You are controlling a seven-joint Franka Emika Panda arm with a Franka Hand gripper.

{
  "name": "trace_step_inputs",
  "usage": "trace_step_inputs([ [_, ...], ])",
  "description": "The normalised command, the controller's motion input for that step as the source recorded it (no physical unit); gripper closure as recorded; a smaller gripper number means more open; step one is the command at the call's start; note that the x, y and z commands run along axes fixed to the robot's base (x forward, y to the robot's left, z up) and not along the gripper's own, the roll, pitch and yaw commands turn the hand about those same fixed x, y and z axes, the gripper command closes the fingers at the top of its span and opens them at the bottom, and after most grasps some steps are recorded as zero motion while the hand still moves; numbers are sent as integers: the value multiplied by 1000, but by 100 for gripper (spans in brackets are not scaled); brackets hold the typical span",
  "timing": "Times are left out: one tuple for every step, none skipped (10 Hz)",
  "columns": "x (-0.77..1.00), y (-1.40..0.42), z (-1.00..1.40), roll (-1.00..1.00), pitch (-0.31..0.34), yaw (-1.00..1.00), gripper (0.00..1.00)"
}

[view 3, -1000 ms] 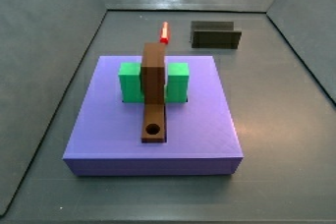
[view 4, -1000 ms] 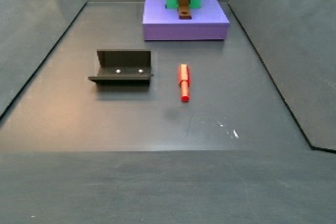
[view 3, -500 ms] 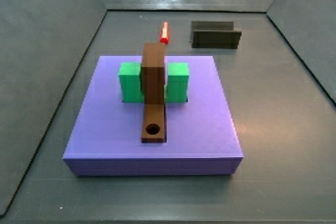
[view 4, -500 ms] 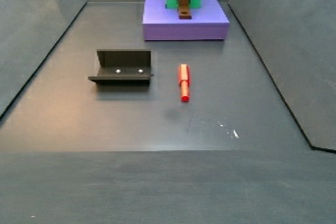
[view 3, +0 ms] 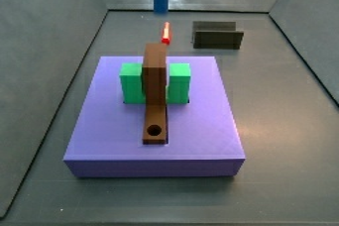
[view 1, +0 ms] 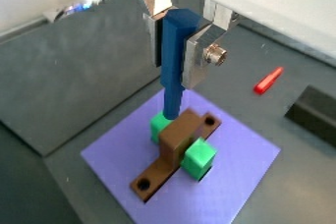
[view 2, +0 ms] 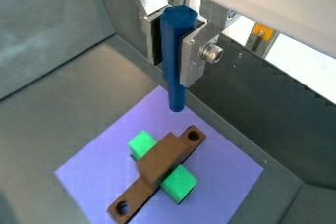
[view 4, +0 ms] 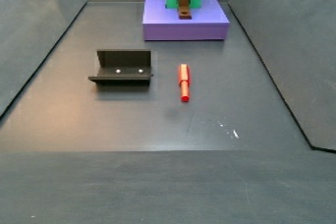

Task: Pick up the blue object. Move up. Place the blue object on the fixture. Regrasp the blue object. Move to above the board. Insert the blue object.
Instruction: Insert the blue object.

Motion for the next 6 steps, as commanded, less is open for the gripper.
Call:
trace_step_inputs([
  [-89, -374, -754, 161, -181, 166, 100],
  [-66, -349, -774, 193, -171, 129, 100],
  [-29, -317, -740, 253, -147, 100, 100],
  [-23, -277, -749, 253, -141, 80, 100],
  [-26, -154, -671, 107, -153, 86, 100],
  [0, -131, -651, 107, -129, 117, 100],
])
